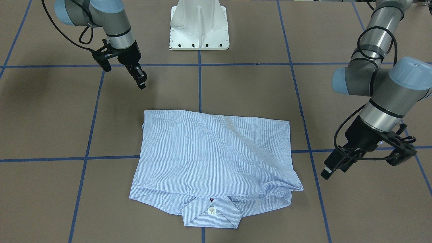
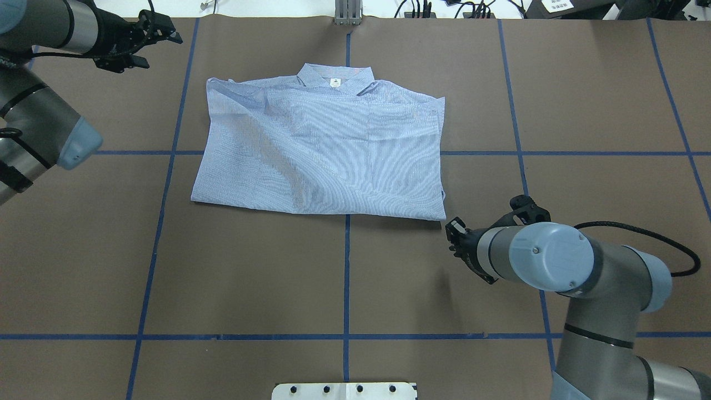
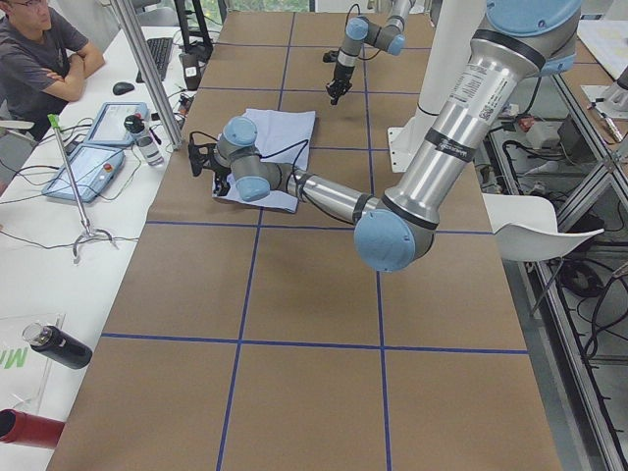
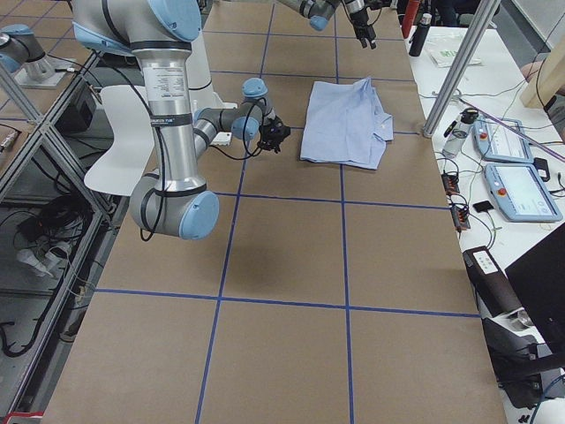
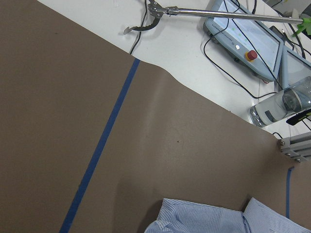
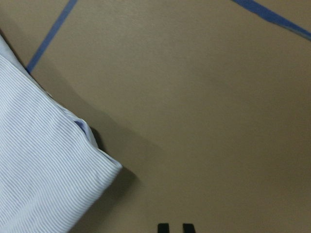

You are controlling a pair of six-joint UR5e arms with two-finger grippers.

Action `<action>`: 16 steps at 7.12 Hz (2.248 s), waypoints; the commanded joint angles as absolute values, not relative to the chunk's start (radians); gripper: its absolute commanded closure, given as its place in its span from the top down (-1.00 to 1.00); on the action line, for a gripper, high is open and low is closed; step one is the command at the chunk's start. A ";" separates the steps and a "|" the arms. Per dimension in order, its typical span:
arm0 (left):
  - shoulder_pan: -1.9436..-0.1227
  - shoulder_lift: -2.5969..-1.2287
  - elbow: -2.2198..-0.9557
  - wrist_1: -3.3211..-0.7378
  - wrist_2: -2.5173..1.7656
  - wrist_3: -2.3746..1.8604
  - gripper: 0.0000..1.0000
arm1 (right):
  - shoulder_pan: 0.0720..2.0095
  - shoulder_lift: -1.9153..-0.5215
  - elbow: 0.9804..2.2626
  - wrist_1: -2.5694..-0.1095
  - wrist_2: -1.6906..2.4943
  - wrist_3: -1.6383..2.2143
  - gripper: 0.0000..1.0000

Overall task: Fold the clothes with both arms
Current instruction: 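Grasp the corner of the folded shirt nearest the robot with the right gripper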

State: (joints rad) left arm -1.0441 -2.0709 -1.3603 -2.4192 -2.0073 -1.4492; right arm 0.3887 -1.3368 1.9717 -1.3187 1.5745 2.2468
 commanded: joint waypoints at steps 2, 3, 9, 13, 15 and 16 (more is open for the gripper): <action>-1.043 -2.071 -1.358 -2.413 -2.006 -1.445 0.99 | 0.408 -1.263 1.852 -1.312 1.543 2.287 0.78; -1.043 -2.072 -1.356 -2.411 -2.005 -1.445 0.99 | 0.408 -1.261 1.848 -1.312 1.517 2.290 0.72; -1.042 -2.074 -1.350 -2.411 -2.002 -1.447 0.99 | 0.403 -1.217 1.772 -1.312 1.513 2.292 0.43; -1.042 -2.072 -1.350 -2.413 -2.002 -1.447 0.99 | 0.414 -1.216 1.782 -1.310 1.522 2.287 -1.00; -1.042 -2.071 -1.350 -2.413 -2.002 -1.445 0.99 | 0.419 -1.216 1.789 -1.310 1.537 2.278 -1.00; -1.042 -2.071 -1.348 -2.413 -2.002 -1.445 0.99 | 0.423 -1.227 1.821 -1.312 1.567 2.260 -1.00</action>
State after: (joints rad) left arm -1.0416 -2.0714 -1.3494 -2.4130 -2.0018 -1.4452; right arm 0.4185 -1.2187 1.7947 -1.3103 1.5397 2.2766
